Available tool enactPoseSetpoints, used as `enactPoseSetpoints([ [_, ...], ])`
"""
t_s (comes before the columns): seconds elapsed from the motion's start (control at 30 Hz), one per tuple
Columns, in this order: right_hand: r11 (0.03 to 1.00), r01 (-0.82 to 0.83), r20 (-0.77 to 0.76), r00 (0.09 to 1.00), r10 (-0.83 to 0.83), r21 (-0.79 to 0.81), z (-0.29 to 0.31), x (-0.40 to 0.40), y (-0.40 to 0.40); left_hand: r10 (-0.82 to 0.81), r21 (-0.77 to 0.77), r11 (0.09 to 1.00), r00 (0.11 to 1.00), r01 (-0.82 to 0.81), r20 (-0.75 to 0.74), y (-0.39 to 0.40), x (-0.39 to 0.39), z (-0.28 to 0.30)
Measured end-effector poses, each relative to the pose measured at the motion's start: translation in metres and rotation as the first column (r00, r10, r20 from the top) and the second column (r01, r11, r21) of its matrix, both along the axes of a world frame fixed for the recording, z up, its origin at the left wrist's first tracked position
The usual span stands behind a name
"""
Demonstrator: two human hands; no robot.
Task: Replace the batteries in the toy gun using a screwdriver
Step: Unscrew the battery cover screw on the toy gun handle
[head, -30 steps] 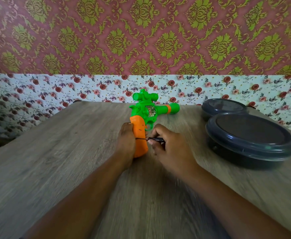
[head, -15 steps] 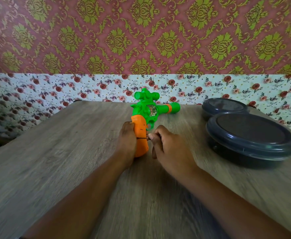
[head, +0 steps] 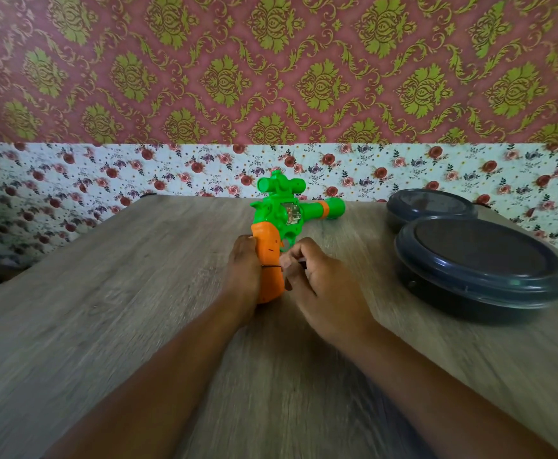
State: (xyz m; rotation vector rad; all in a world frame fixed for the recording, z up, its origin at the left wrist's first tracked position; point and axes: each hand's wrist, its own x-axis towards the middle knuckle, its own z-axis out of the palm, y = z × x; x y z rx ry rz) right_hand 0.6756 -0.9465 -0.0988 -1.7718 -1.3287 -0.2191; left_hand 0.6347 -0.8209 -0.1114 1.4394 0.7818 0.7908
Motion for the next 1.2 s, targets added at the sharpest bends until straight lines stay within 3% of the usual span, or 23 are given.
enactPoseSetpoints([
  [0.13, 0.995, 0.088, 0.066, 0.994, -0.085, -0.044, 0.001, 0.005, -0.001, -0.012, -0.067, 0.998, 1.0, 0.014, 0.021, -0.002, 0.001, 0.002],
  [0.47, 0.996, -0.063, -0.052, 0.996, 0.066, 0.069, 0.007, 0.005, -0.003, -0.006, -0.009, 1.0, 1.0, 0.006, 0.008, 0.0, 0.0, 0.001],
  [0.6, 0.998, -0.063, 0.003, 0.998, 0.063, 0.027, 0.004, 0.005, -0.002, -0.001, 0.014, 1.0, 1.0, 0.001, 0.003, 0.001, -0.001, 0.0],
  [0.8, 0.995, 0.067, 0.225, 0.973, -0.05, -0.069, 0.001, 0.009, -0.002, -0.031, -0.018, 0.999, 0.999, 0.031, 0.035, 0.001, 0.0, 0.0],
  [0.87, 0.997, 0.028, 0.183, 0.983, -0.015, -0.066, 0.002, 0.008, -0.002, -0.032, -0.01, 0.999, 0.999, 0.032, 0.032, 0.002, 0.0, -0.002],
  [1.07, 0.997, -0.076, -0.177, 0.981, 0.078, 0.017, 0.004, 0.013, -0.005, -0.036, -0.031, 0.999, 0.999, 0.036, 0.014, 0.002, 0.001, -0.002],
  [1.2, 0.993, -0.103, -0.241, 0.964, 0.112, 0.049, 0.004, 0.011, -0.004, -0.044, -0.036, 0.998, 0.999, 0.045, 0.031, -0.001, 0.0, 0.001],
])
